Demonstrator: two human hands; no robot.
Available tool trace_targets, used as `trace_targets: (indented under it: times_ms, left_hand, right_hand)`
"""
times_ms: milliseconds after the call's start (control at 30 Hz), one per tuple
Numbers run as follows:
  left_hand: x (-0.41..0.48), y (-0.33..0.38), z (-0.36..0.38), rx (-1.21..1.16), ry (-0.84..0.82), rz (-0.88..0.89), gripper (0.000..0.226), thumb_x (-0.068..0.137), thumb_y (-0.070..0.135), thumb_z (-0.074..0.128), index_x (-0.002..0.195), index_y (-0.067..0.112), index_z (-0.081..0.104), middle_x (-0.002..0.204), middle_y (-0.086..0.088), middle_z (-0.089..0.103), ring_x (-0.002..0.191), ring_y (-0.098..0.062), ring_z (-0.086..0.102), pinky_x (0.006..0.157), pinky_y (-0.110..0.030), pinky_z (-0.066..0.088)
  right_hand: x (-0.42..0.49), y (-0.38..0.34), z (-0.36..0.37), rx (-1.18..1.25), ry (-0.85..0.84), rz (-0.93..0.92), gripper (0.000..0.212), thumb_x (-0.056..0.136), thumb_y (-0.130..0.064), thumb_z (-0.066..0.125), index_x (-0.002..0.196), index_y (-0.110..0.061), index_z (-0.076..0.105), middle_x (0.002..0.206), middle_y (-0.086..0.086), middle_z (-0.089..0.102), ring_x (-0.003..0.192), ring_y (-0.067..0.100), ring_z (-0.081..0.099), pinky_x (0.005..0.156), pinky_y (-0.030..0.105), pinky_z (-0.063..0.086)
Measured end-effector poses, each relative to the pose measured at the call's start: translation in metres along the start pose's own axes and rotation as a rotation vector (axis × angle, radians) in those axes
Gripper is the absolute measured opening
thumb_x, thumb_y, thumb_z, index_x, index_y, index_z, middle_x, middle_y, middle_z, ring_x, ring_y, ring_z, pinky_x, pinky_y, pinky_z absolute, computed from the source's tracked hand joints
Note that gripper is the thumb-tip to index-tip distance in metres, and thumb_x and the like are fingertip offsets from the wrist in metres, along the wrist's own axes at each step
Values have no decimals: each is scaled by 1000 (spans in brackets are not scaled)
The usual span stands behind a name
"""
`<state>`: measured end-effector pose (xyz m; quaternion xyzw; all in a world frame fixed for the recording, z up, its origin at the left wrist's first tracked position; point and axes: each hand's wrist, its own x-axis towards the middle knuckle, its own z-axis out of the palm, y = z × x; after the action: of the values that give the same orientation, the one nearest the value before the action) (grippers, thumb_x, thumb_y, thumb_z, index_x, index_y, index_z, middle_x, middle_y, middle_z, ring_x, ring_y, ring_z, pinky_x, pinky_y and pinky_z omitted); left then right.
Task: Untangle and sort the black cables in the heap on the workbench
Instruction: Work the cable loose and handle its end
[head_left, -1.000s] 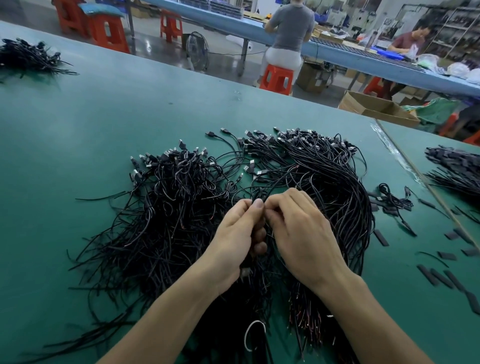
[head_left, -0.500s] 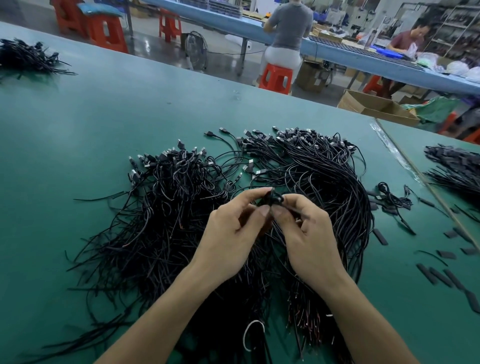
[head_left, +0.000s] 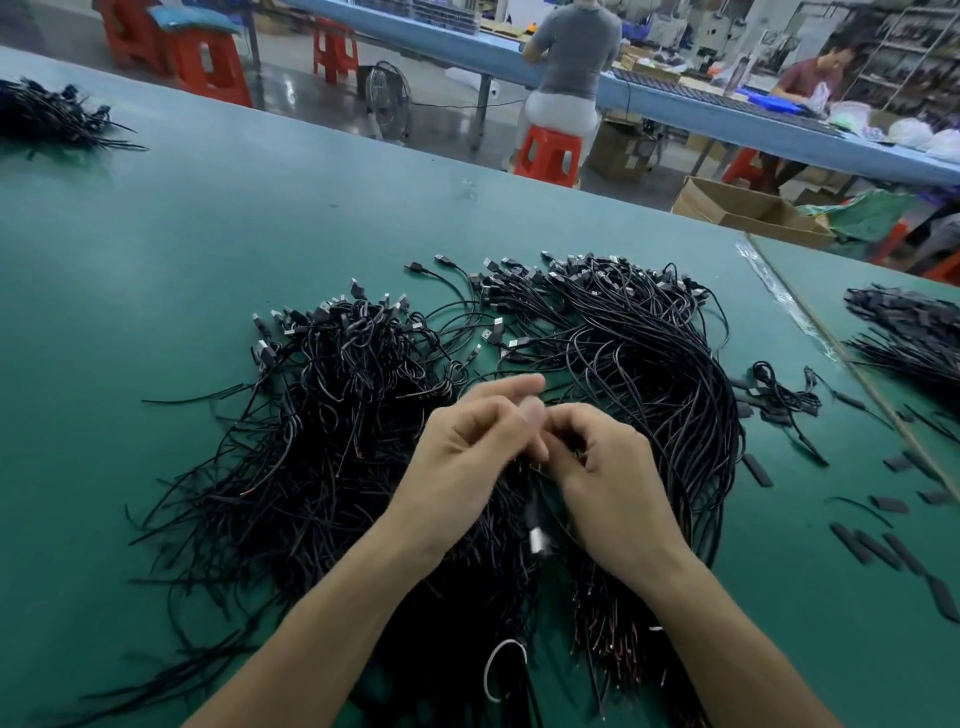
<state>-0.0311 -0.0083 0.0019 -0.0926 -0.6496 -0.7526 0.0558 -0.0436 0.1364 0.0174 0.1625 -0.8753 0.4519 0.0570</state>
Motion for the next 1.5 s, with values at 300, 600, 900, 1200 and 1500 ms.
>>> trace_targets:
  times_ms: [300, 600, 900, 1200, 1500]
  left_hand:
    - [-1, -14, 2, 482, 108, 186, 18, 91, 37, 68, 82, 24, 76, 68, 12, 57, 63, -6, 52, 59, -19, 41]
    - [-1, -7, 1, 253, 32, -131, 86, 87, 69, 23, 90, -9, 60, 88, -30, 64, 80, -37, 61, 84, -52, 51]
    - [4, 1, -6, -184, -47, -230, 72, 85, 73, 29, 82, 23, 80, 115, 2, 74, 111, -11, 65, 96, -38, 40]
    - [2, -13, -10, 503, -5, 39, 18, 76, 55, 70, 78, 38, 78, 91, 14, 50, 99, -2, 45, 84, -4, 31]
    - [-4, -8, 2, 432, -152, -76, 63, 89, 52, 31, 88, -3, 62, 61, -3, 53, 58, -21, 49, 62, -48, 47]
  right_hand:
    - [4, 2, -5, 195, 91, 42, 12, 96, -15, 63, 87, -22, 67, 78, -18, 68, 75, -1, 63, 71, 14, 48]
    - [-3, -3, 1, 53, 106, -158, 22, 92, -8, 68, 87, -29, 66, 85, -15, 66, 81, 2, 64, 71, 8, 46]
    - [-10, 8, 13, -63, 1, -80, 12, 94, -8, 65, 96, -17, 72, 91, -14, 65, 86, 1, 61, 72, 9, 45]
    - [-1, 16, 3, 118, 121, 120, 16, 96, -19, 63, 83, -27, 69, 80, -13, 70, 75, 4, 64, 70, 22, 52]
    - [-7, 15, 9, 193, 231, 46, 15, 95, -10, 63, 86, -21, 68, 79, -14, 71, 75, 2, 67, 70, 13, 50]
